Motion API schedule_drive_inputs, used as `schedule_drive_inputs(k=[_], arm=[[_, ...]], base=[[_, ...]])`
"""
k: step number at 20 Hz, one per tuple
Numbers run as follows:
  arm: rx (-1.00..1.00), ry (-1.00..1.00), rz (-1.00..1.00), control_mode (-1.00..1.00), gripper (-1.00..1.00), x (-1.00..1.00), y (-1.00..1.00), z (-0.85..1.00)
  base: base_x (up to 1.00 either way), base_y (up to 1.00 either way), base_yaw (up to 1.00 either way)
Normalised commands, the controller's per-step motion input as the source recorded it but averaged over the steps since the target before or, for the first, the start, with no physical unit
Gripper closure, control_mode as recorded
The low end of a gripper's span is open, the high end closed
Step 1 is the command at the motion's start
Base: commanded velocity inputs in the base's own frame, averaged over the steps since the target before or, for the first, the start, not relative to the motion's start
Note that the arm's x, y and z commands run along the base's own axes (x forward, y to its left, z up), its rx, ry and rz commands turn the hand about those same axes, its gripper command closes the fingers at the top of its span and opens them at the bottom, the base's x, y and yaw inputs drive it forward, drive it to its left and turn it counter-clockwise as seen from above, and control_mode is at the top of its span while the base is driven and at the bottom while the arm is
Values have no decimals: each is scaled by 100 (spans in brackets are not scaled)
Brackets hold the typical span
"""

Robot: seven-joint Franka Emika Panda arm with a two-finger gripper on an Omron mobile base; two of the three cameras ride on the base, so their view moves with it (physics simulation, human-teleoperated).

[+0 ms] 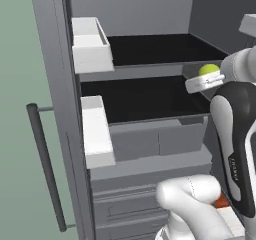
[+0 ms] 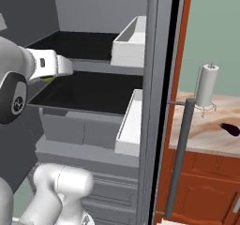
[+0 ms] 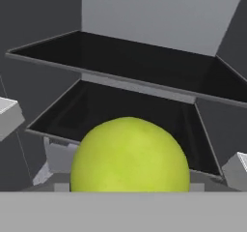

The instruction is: Open the fridge, remove the pear, eggplant, and steak, and place them on any counter.

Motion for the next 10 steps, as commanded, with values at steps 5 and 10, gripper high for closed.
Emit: schedule_drive_inputs(k=[5, 10], arm=[[0, 0, 0, 100, 100, 0, 0, 0], [0, 0, 0, 100, 100, 0, 0, 0]], base=[[-100, -6, 0], [-100, -28, 0]])
